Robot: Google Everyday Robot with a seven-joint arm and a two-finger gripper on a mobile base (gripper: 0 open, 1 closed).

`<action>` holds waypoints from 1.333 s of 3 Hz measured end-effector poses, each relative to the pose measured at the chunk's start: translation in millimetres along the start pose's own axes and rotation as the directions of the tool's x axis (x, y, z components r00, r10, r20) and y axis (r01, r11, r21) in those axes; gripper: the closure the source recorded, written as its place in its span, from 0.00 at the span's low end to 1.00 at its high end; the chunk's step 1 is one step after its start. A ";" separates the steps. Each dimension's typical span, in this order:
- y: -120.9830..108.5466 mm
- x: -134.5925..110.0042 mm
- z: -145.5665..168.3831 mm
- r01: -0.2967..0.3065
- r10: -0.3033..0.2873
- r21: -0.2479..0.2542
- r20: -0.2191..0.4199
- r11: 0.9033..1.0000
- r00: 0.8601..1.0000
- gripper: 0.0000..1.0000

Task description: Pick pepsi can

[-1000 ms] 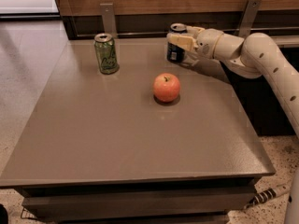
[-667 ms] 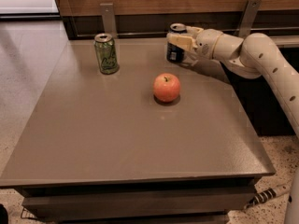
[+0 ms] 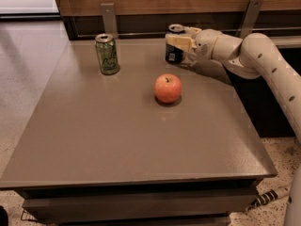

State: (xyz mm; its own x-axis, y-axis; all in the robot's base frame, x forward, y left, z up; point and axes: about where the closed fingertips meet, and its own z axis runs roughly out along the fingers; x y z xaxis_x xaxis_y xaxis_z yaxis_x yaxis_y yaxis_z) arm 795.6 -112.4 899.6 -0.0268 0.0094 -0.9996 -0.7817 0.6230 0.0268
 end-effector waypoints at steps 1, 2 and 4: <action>0.0 0.0 0.0 0.000 0.000 0.000 0.000 1.000 1.000 1.00; 2.1 -11.4 1.3 0.002 -0.001 -0.019 0.017 1.000 1.000 1.00; 1.5 -56.1 -11.7 0.065 -0.064 -0.013 0.038 0.998 0.997 1.00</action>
Offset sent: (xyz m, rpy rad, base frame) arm -0.0017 -0.0027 0.0285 0.0306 -0.0303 0.0342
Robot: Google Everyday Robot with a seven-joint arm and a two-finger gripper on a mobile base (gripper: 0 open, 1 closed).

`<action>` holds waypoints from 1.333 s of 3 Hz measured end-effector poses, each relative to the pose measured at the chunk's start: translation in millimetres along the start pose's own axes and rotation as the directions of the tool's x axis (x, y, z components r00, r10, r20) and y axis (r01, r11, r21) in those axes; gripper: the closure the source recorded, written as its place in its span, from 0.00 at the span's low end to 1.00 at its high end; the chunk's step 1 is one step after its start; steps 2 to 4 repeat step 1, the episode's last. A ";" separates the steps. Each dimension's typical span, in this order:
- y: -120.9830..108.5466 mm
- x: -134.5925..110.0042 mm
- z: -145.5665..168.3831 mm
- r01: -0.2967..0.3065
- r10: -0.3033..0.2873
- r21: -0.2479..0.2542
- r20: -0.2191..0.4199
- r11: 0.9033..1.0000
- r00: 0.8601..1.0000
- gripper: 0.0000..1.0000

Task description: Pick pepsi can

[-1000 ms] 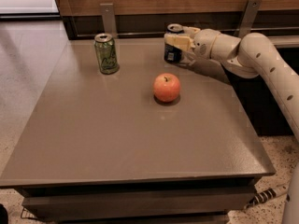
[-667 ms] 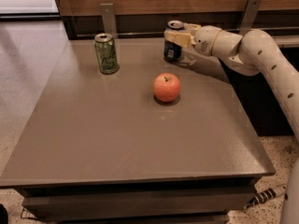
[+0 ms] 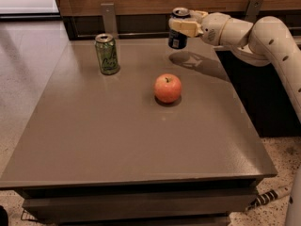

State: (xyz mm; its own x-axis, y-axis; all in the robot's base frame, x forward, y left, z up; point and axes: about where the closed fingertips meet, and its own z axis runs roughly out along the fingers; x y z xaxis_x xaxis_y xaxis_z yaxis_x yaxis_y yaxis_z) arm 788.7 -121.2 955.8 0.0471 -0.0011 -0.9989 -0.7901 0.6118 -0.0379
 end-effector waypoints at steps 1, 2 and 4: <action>-1.0 -18.1 -6.2 0.031 -0.031 0.007 0.021 1.000 0.999 1.00; -1.0 -18.1 -6.2 0.031 -0.031 0.007 0.021 1.000 0.999 1.00; -1.0 -18.1 -6.2 0.031 -0.031 0.007 0.021 1.000 0.999 1.00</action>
Offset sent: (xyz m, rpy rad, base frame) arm 0.0000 0.0000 0.0000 0.0000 0.0000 0.0000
